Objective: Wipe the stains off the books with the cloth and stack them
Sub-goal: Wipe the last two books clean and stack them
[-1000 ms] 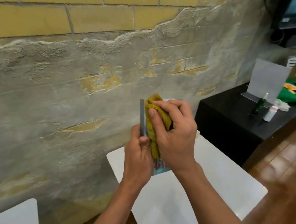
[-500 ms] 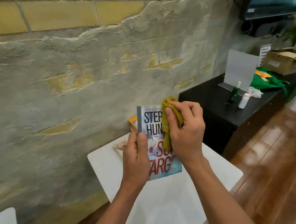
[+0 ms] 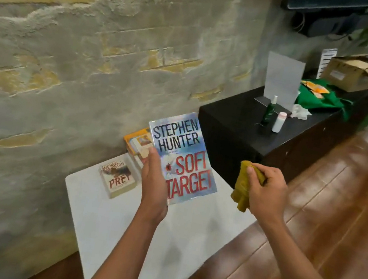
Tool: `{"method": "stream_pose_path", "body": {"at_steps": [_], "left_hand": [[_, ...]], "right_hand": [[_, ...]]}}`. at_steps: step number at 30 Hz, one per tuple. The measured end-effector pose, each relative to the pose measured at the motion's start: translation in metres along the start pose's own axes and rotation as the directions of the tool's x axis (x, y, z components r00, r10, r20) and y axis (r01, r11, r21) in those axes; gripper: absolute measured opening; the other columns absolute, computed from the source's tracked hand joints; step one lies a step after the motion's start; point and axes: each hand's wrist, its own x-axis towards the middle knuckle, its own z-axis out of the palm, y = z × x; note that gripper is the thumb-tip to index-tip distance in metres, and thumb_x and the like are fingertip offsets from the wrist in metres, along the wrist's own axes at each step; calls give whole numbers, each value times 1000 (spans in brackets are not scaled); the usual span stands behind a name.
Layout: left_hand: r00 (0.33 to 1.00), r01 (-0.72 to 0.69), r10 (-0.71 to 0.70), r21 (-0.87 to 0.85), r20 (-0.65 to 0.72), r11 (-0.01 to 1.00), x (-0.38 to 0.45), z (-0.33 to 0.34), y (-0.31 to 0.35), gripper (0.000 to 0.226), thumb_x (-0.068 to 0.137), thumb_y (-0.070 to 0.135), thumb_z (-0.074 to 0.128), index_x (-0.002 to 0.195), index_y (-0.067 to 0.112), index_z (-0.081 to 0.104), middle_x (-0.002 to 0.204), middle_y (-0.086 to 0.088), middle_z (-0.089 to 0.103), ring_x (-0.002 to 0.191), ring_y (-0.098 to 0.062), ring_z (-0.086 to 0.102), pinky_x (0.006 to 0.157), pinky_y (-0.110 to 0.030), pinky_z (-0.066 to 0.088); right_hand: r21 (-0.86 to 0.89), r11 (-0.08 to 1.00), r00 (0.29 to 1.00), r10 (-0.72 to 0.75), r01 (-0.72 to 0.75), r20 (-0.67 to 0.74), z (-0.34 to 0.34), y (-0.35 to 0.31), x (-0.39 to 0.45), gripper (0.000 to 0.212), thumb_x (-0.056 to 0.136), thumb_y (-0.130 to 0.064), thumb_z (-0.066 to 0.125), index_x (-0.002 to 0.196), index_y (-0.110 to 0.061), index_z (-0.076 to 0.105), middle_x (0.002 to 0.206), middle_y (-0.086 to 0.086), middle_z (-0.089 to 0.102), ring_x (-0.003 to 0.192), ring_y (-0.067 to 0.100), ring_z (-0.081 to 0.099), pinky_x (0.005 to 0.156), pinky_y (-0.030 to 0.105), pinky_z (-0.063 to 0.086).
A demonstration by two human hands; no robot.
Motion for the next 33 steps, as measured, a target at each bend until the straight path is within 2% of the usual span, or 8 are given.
{"method": "stream_pose_path", "body": {"at_steps": [3,7,10,16,23,28,31,33], "left_hand": [[997,76,-77,-73,-20,994,1,20,-22,47,105,55,31,127,29,63,111,-4,76,96,-23,75,77,-40,60],[984,164,-173,-160,-45,973,10,30,-44,47,105,52,34,128,24,63,113,-8,75,98,-27,74,87,-47,57],[977,195,-205,-165,-49,967,20,36,-61,48,104,53,33,128,24,64,115,-8,75,101,-29,73,94,-55,54],[945,297,-318,-207,-78,932,55,38,-94,47,103,47,36,127,22,67,117,-11,73,93,-27,74,77,-45,61],[915,360,-392,-244,-97,900,117,56,-125,41,103,41,39,103,23,76,106,-11,76,84,-26,75,95,-53,51],[893,408,-439,-232,-102,883,165,67,-147,40,105,44,40,117,21,70,111,-11,75,92,-29,74,97,-57,52],[863,456,-491,-232,-122,859,183,71,-160,41,105,43,40,123,18,68,113,-14,74,91,-29,75,85,-49,58],[851,467,-513,-279,-116,839,195,74,-173,43,105,44,40,126,18,66,117,-15,73,93,-31,75,83,-48,59]], "right_hand": [[-5,999,996,42,-42,84,-17,34,8,25,94,-28,66,115,-14,70,102,-5,57,88,6,54,71,22,48],[13,995,984,96,-99,150,-22,61,16,26,93,-29,67,116,-16,69,104,-7,57,89,3,54,69,21,45],[38,992,970,111,-122,216,-17,72,26,24,93,-30,67,114,-18,69,105,-7,58,90,5,55,68,20,44],[82,990,941,83,-116,327,6,87,59,14,93,-30,67,106,-27,70,103,-10,60,92,7,59,67,15,44],[40,991,893,94,-124,441,47,116,114,18,91,-29,68,108,-24,69,103,-9,61,92,9,59,67,15,45],[38,980,865,156,-198,477,74,133,156,18,91,-30,68,109,-27,66,105,-10,62,93,10,59,68,16,46],[28,972,837,186,-234,515,89,140,177,18,91,-29,68,109,-28,66,106,-8,63,96,12,60,71,20,48],[19,973,816,181,-228,549,101,145,192,21,91,-30,69,111,-25,68,107,-7,64,96,12,60,72,21,49]]}}
